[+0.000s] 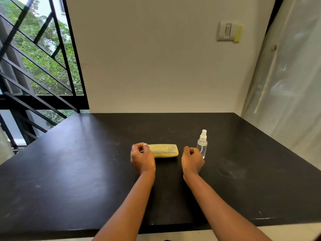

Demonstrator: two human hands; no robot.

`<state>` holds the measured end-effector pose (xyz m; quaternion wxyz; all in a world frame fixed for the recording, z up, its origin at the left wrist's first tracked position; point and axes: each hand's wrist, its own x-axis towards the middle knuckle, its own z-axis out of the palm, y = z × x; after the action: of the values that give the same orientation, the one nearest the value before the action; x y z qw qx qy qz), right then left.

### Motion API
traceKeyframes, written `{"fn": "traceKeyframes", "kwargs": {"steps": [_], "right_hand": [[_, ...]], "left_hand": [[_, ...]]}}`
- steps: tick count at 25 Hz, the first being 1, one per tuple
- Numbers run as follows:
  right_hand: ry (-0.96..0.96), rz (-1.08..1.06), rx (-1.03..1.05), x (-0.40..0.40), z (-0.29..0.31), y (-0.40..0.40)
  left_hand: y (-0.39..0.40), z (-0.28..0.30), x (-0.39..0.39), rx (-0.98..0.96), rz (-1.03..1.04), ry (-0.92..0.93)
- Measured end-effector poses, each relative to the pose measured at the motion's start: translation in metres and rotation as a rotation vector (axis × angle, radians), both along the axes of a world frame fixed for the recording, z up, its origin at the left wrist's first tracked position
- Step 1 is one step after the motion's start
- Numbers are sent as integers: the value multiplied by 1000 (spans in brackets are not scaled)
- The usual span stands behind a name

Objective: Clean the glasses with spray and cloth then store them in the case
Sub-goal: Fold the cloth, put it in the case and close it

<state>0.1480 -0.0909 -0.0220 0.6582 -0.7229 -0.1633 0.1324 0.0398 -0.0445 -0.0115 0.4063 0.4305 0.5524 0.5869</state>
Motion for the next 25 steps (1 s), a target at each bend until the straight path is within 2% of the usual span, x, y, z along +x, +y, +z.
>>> {"fn": "traceKeyframes", "kwargs": {"steps": [7,11,17,21,25], "right_hand": [[-43,-133,9,40,-5,-25],[24,-89,64,62,-3,-36],[105,191,181,81,-9,-30],[73,200,201,81,-10,-24],[61,207,203,79,-5,-18]], "left_hand": [[-37,-11,69,2,-361,-64],[-46,-16,101,1,-504,9],[-43,-17,128,51,-620,111],[-38,-16,132,73,-647,124],[-30,-12,130,109,-590,180]]}}
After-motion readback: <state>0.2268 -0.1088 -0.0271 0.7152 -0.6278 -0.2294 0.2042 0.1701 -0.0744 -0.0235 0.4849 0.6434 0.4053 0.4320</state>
